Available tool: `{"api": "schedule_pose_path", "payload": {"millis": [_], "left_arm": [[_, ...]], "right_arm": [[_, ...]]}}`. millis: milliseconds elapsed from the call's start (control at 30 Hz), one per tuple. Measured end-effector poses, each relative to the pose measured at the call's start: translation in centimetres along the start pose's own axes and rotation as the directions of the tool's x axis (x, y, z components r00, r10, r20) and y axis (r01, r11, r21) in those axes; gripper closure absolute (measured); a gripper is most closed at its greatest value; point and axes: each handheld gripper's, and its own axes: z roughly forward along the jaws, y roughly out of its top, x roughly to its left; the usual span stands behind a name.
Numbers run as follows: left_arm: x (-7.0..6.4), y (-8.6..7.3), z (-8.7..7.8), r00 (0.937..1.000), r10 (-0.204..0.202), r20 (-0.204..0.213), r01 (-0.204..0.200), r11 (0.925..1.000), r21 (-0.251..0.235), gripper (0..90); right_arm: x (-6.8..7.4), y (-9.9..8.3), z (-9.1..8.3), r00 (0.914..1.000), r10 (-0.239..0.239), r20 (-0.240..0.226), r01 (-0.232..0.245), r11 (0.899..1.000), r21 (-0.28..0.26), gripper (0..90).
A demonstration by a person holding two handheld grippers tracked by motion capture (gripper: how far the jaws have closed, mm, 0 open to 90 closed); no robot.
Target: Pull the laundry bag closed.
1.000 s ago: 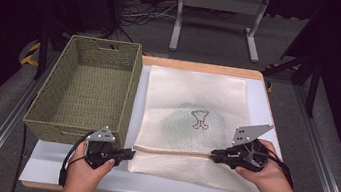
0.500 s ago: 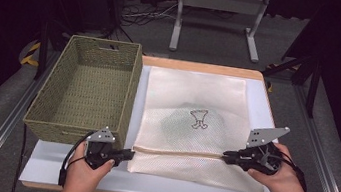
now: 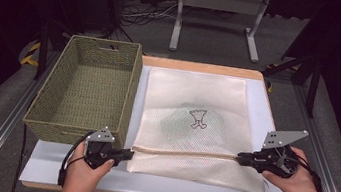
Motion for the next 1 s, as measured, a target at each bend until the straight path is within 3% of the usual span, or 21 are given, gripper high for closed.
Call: {"api": "schedule_pose_path", "payload": {"millis": [667, 1000], "left_arm": [[0.3, -0.1, 0.0, 0.9999, -0.012, -0.004, 0.012, 0.9999, 0.004, 86.6], [0.2, -0.1, -0.1, 0.9999, -0.015, -0.006, 0.015, 0.9999, -0.001, 86.7]], "right_arm": [[-1.8, -3.3, -2.8, 0.995, 0.09, 0.043, -0.09, 0.996, 0.003, 81.5], [-1.9, -4.3, -3.2, 0.9941, 0.1, 0.042, -0.102, 0.994, 0.027, 81.5]]}}
